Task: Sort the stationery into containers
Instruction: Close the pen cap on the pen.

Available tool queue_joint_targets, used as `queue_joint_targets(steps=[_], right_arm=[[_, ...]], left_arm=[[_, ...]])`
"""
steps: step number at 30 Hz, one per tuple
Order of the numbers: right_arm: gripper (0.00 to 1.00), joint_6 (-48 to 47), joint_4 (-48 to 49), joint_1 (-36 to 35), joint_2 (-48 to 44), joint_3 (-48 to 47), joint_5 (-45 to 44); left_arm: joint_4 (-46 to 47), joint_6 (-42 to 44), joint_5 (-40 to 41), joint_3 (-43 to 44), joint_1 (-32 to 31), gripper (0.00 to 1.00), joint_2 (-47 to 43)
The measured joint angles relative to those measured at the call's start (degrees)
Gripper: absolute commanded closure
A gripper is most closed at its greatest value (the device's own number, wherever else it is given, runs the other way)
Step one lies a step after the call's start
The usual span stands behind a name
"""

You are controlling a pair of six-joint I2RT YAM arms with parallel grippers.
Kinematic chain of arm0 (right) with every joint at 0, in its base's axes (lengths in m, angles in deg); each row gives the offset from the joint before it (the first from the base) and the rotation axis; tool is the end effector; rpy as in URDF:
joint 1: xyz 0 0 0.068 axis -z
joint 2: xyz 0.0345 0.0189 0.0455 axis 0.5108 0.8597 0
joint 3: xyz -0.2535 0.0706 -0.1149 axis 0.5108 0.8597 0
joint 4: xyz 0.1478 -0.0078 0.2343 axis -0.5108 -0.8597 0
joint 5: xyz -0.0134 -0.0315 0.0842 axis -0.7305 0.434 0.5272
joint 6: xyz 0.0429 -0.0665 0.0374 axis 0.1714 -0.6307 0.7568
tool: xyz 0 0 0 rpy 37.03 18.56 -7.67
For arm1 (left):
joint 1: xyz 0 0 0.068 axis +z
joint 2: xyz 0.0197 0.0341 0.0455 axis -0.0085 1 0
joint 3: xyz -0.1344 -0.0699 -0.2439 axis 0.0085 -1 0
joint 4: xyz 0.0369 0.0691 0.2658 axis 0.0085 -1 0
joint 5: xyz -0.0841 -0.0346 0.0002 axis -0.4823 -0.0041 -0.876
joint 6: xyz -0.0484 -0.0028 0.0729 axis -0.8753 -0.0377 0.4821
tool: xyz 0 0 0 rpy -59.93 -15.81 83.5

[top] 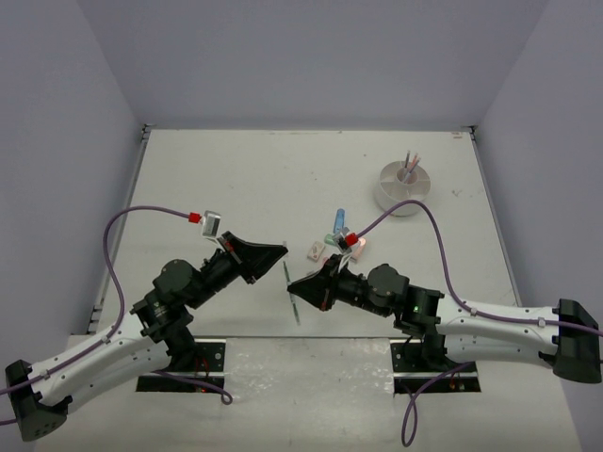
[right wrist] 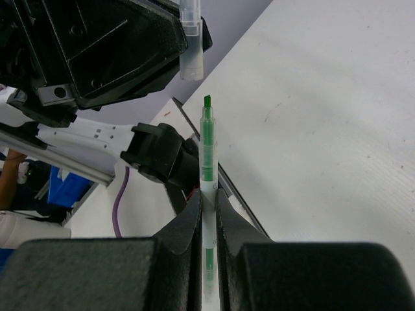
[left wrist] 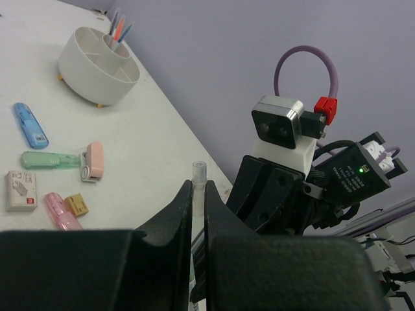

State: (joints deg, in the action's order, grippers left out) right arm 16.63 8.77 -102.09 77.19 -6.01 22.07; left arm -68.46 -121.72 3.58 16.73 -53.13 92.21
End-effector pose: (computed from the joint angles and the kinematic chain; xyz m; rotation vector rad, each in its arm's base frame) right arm 0.0915 0.2504 0.2761 -0.4083 1.8047 1.3843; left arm 0.1225 -0.1563 0.3072 0.0234 1.6110 -1.3994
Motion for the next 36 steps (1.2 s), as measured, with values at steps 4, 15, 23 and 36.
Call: queue_joint_targets(steps=[4, 15, 23, 36], right_arm=[[1.00, 0.0, 0.0, 0.0, -0.5, 0.0, 0.0], [1.00, 0.0, -0.2, 0.0, -2.0, 0.0, -0.6], [1.00, -0.2, -1.0, 0.0, -2.0, 0.0, -1.8], [1.00, -0.5, -2.0, 0.0, -2.0, -0.6, -3.4]], left_arm=[[0.0, 0.0, 0.1, 0.0, 0.0, 1.00, 0.0], [0.0, 0.0, 0.0, 0.0, 0.0, 1.00, 0.1], [0.1, 0.0, -0.3, 0.0, 0.0, 1.00, 1.1], [0.5, 0.0, -0.9, -0.2, 0.0, 1.00, 2.0]])
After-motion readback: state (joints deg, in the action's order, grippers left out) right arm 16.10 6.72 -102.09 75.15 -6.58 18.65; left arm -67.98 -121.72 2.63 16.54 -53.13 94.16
